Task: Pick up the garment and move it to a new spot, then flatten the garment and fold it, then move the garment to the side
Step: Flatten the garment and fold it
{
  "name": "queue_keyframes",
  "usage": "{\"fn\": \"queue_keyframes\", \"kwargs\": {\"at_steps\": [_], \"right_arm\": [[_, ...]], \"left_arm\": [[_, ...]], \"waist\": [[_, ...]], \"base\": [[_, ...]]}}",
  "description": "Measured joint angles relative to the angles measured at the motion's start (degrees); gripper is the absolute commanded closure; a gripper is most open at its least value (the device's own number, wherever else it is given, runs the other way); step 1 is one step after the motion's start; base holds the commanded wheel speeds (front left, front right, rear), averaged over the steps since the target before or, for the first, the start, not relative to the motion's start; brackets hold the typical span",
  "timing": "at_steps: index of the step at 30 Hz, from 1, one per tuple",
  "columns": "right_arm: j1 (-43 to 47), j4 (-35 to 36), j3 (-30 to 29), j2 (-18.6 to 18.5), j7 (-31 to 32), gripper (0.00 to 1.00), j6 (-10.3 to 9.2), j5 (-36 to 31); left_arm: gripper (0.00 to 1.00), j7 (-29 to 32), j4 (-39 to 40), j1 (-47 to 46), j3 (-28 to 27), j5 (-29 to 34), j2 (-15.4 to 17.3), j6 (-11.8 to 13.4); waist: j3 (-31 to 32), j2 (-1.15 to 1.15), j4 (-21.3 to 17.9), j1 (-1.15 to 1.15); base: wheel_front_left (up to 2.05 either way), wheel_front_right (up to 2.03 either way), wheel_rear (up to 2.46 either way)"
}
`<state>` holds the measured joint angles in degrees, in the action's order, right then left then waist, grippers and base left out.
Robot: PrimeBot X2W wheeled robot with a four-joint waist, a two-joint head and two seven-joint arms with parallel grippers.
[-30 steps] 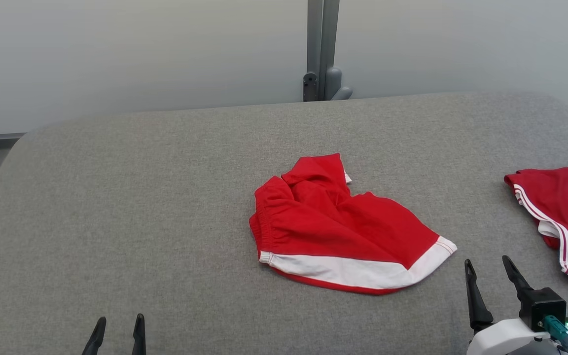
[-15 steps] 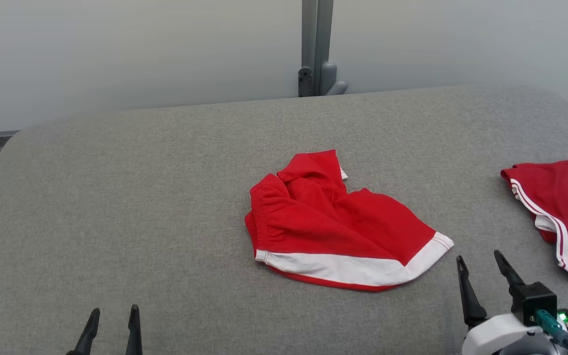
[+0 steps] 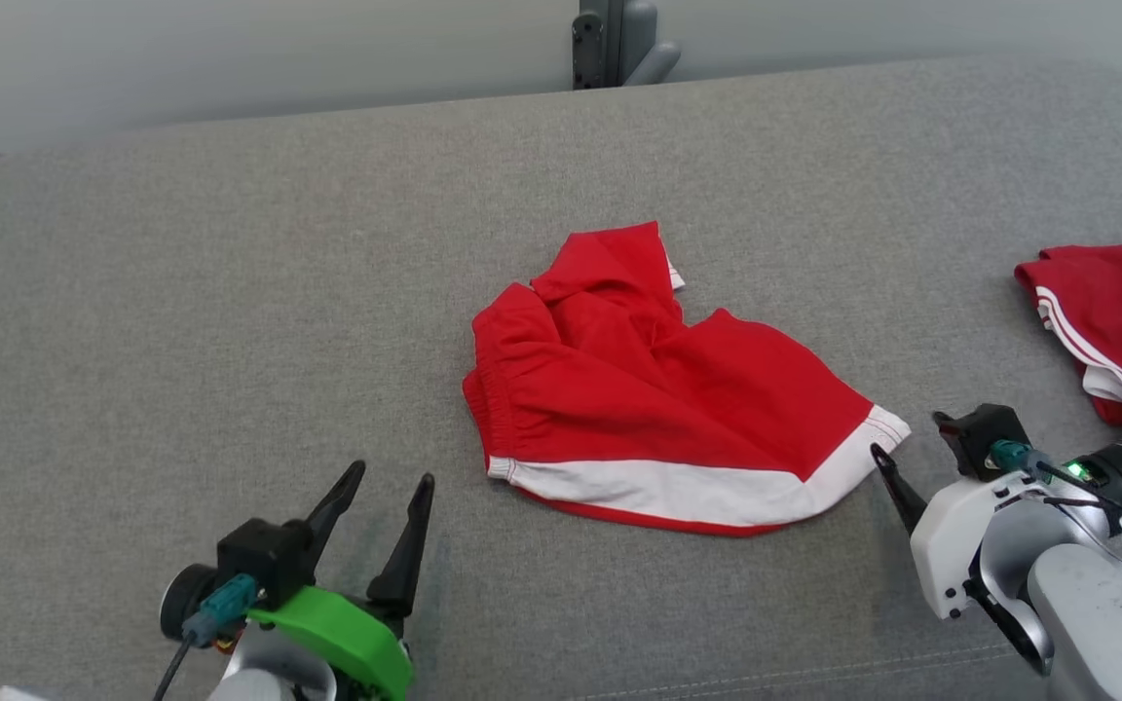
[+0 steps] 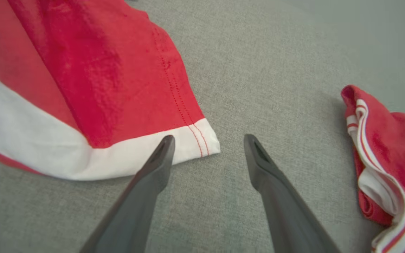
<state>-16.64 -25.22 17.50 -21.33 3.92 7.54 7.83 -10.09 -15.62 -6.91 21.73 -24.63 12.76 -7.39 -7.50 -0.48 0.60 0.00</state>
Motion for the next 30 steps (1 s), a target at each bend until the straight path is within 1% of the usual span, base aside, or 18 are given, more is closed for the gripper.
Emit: {"fn": "queue_keyframes", "kwargs": {"at_steps": [2,6,13,21,30], "right_arm": [[-0.73,-0.71,2.22,-0.75,1.38,0.00,0.00,3.44],[-2.98,-2.13,5.37,-3.30,2.48,0.00,0.00,6.25],[-7.42,-3.52,8.89,-4.52,0.74,0.00,0.00,6.90],[-9.36,-4.77,11.09,-5.15,-1.47,0.00,0.00,7.23],[-9.50,-5.34,11.91,-5.14,-3.24,0.00,-0.01,7.82]], "left_arm": [[0.00,-0.02,-1.55,-2.92,3.28,-0.91,0.71,0.00],[0.00,-0.15,-5.17,-7.43,9.12,-3.78,2.41,-0.09],[0.00,-0.76,-8.33,-12.91,17.30,-9.58,5.75,-0.09],[0.00,-3.01,-9.94,-16.15,22.85,-14.04,6.32,-0.09],[0.00,-4.19,-10.20,-18.41,26.96,-16.55,6.56,-0.10]], "waist": [[-1.44,0.00,0.10,0.00],[-3.99,0.00,0.42,0.00],[-7.11,0.00,0.93,0.00],[-7.82,0.00,1.48,0.00],[-7.81,0.00,0.67,0.00]], "base": [[0.00,0.00,0.00],[0.00,0.00,0.00],[0.00,0.00,0.00],[0.00,0.00,0.00],[0.00,0.00,0.00]]}}
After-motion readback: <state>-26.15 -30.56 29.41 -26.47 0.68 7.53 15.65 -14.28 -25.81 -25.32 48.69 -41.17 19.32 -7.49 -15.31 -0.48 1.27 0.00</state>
